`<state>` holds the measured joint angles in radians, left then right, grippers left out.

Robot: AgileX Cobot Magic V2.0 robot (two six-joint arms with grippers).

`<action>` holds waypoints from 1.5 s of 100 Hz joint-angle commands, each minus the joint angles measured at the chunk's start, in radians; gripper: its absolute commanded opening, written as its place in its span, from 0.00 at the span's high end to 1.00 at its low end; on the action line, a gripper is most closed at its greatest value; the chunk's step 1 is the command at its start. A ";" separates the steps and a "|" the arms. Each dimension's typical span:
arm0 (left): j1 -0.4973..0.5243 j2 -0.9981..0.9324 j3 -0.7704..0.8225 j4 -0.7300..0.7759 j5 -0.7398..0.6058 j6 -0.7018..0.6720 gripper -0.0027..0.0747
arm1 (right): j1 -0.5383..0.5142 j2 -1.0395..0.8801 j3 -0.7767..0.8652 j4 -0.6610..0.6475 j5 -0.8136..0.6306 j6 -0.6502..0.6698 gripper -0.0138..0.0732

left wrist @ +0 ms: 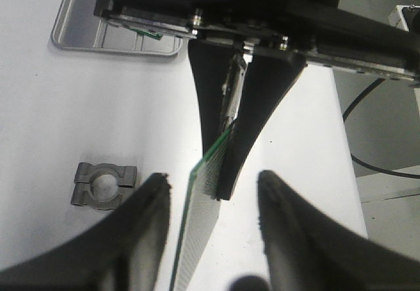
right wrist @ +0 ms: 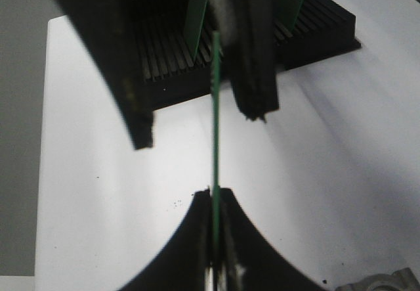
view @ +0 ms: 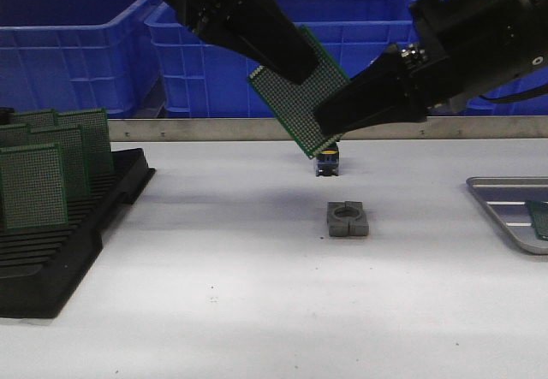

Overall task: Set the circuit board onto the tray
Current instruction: 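Grasp the second board with the right gripper and open the left gripper, then lower the second board onto the silver tray and open the right gripper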

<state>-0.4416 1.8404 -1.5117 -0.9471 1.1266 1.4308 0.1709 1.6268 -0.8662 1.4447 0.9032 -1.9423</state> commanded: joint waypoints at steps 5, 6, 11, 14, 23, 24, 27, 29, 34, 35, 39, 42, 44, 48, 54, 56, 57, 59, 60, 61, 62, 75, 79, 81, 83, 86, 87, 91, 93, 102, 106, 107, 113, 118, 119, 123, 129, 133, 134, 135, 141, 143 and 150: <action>-0.009 -0.050 -0.032 -0.066 -0.036 -0.013 0.29 | -0.004 -0.036 -0.023 0.042 0.037 0.154 0.92; -0.007 -0.050 -0.032 -0.066 -0.041 -0.013 0.29 | -0.004 -0.036 -0.023 0.040 0.035 0.168 0.92; -0.002 -0.050 -0.032 -0.066 -0.044 -0.013 0.28 | -0.007 -0.036 -0.023 0.022 0.024 0.277 0.92; -0.002 -0.050 -0.032 -0.066 -0.044 -0.013 0.28 | -0.011 -0.036 -0.023 0.005 0.009 0.355 0.92; 0.006 -0.050 -0.032 -0.069 -0.061 -0.013 0.28 | -0.032 -0.036 -0.023 -0.060 -0.019 0.514 0.92; 0.007 -0.050 -0.032 -0.069 -0.061 -0.013 0.28 | -0.035 -0.036 -0.023 -0.072 -0.024 0.536 0.92; 0.010 -0.050 -0.032 -0.069 -0.061 -0.013 0.28 | -0.047 -0.036 -0.023 -0.096 -0.029 0.580 0.92; 0.010 -0.050 -0.032 -0.069 -0.063 -0.013 0.28 | -0.056 -0.036 -0.023 -0.112 -0.034 0.609 0.92; 0.012 -0.050 -0.032 -0.069 -0.063 -0.013 0.28 | -0.080 -0.036 -0.023 -0.140 -0.039 0.674 0.92; 0.011 -0.050 -0.032 -0.069 -0.063 -0.013 0.28 | -0.084 -0.036 -0.023 -0.146 -0.042 0.691 0.92; 0.011 -0.050 -0.032 -0.069 -0.063 -0.013 0.28 | -0.109 -0.036 -0.023 -0.155 -0.048 0.729 0.92; 0.011 -0.050 -0.032 -0.069 -0.063 -0.013 0.28 | -0.127 -0.036 -0.023 -0.159 -0.059 0.761 0.92; 0.011 -0.050 -0.032 -0.069 -0.063 -0.013 0.28 | -0.141 -0.036 -0.023 -0.158 -0.063 0.773 0.92; 0.011 -0.050 -0.032 -0.069 -0.063 -0.013 0.29 | -0.171 -0.036 -0.023 -0.158 -0.078 0.807 0.92; 0.011 -0.050 -0.032 -0.075 -0.063 -0.013 0.29 | -0.215 -0.036 -0.023 -0.158 -0.104 0.836 0.92; 0.011 -0.050 -0.032 -0.078 -0.063 -0.013 0.29 | -0.232 -0.036 -0.023 -0.158 -0.113 0.838 0.92; 0.011 -0.050 -0.032 -0.078 -0.063 -0.013 0.29 | -0.243 -0.036 -0.023 -0.158 -0.117 0.838 0.92; 0.011 -0.050 -0.032 -0.080 -0.063 -0.013 0.29 | -0.253 -0.036 -0.023 -0.158 -0.129 0.840 0.92; 0.011 -0.050 -0.032 -0.083 -0.063 -0.013 0.29 | -0.264 -0.036 -0.021 -0.159 -0.133 0.840 0.92; 0.011 -0.050 -0.032 -0.085 -0.063 -0.013 0.29 | -0.269 -0.036 -0.021 -0.159 -0.142 0.840 0.92; 0.011 -0.050 -0.032 -0.087 -0.063 -0.013 0.29 | -0.280 -0.036 -0.021 -0.159 -0.147 0.840 0.92; 0.011 -0.050 -0.032 -0.097 -0.063 -0.013 0.29 | -0.365 -0.035 0.001 -0.160 -0.257 0.840 0.92; 0.011 -0.050 -0.032 -0.097 -0.063 -0.013 0.29 | -0.387 -0.035 0.011 -0.160 -0.289 0.840 0.92; 0.011 -0.050 -0.032 -0.097 -0.063 -0.013 0.30 | -0.396 -0.035 0.015 -0.160 -0.307 0.840 0.92; 0.011 -0.050 -0.032 -0.097 -0.063 -0.013 0.30 | -0.405 -0.035 0.018 -0.160 -0.322 0.840 0.92; 0.011 -0.050 -0.032 -0.097 -0.063 -0.013 0.30 | -0.415 -0.035 0.025 -0.160 -0.339 0.840 0.92; 0.011 -0.050 -0.032 -0.097 -0.063 -0.013 0.30 | -0.417 -0.035 0.025 -0.160 -0.346 0.840 0.92; 0.011 -0.050 -0.032 -0.097 -0.063 -0.013 0.30 | -0.430 -0.034 0.026 -0.160 -0.355 0.840 0.92; 0.011 -0.050 -0.032 -0.097 -0.063 -0.013 0.30 | -0.436 -0.033 0.026 -0.160 -0.357 0.840 0.92; 0.011 -0.050 -0.032 -0.097 -0.063 -0.013 0.30 | -0.450 -0.033 0.026 -0.160 -0.359 0.840 0.92; 0.011 -0.050 -0.032 -0.097 -0.063 -0.013 0.30 | -0.454 -0.033 0.026 -0.160 -0.360 0.840 0.90; 0.011 -0.050 -0.032 -0.097 -0.063 -0.013 0.30 | -0.454 -0.033 0.026 -0.160 -0.360 0.840 0.90; 0.011 -0.050 -0.032 -0.097 -0.063 -0.013 0.30 | -0.455 -0.033 0.026 -0.160 -0.359 0.840 0.80; 0.011 -0.050 -0.032 -0.097 -0.063 -0.013 0.30 | -0.455 -0.033 0.026 -0.160 -0.359 0.840 0.67; 0.011 -0.050 -0.032 -0.097 -0.063 -0.013 0.30 | -0.455 -0.033 0.026 -0.160 -0.359 0.840 0.62; 0.011 -0.050 -0.032 -0.097 -0.063 -0.013 0.30 | -0.455 -0.033 0.026 -0.160 -0.359 0.840 0.50; 0.011 -0.050 -0.032 -0.097 -0.063 -0.013 0.30 | -0.455 -0.033 0.026 -0.160 -0.363 0.840 0.28; 0.011 -0.050 -0.032 -0.097 -0.063 -0.013 0.30 | -0.455 -0.033 0.026 -0.160 -0.366 0.840 0.17; 0.011 -0.050 -0.032 -0.097 -0.063 -0.015 0.30 | -0.455 -0.033 0.026 -0.160 -0.368 0.840 0.16; 0.011 -0.050 -0.032 -0.097 -0.060 -0.015 0.30 | -0.455 -0.033 0.026 -0.160 -0.367 0.840 0.15; 0.011 -0.050 -0.032 -0.097 -0.058 -0.022 0.30 | -0.455 -0.033 0.026 -0.160 -0.368 0.840 0.08; 0.011 -0.050 -0.032 -0.097 -0.058 -0.022 0.30 | -0.455 -0.033 0.026 -0.160 -0.367 0.840 0.08; 0.011 -0.050 -0.032 -0.094 -0.058 -0.022 0.33 | -0.455 -0.033 0.026 -0.161 -0.360 0.840 0.11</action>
<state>-0.4331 1.8404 -1.5117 -0.9780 1.0666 1.4207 -0.2787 1.6268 -0.8220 1.2567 0.5257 -1.1001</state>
